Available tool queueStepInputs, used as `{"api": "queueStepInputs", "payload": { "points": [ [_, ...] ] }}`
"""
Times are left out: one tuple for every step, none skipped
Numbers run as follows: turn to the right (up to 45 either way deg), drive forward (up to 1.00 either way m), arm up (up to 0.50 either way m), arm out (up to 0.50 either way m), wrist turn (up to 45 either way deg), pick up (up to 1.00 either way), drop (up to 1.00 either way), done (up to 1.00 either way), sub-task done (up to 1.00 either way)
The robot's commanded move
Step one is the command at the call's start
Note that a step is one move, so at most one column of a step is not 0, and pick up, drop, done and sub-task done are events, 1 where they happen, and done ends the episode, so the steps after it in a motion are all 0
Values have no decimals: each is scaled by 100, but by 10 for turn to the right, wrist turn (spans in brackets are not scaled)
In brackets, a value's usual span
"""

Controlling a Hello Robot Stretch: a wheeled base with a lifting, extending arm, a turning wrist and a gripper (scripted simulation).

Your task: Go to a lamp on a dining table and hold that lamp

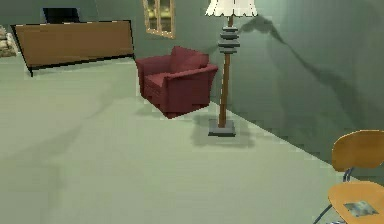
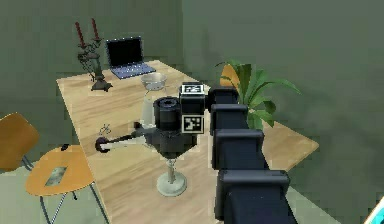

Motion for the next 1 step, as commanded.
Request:
{"api": "queueStepInputs", "payload": {
  "points": [
    [0, 0, 0, 0, 330, 0, 0, 0, 0]
  ]
}}
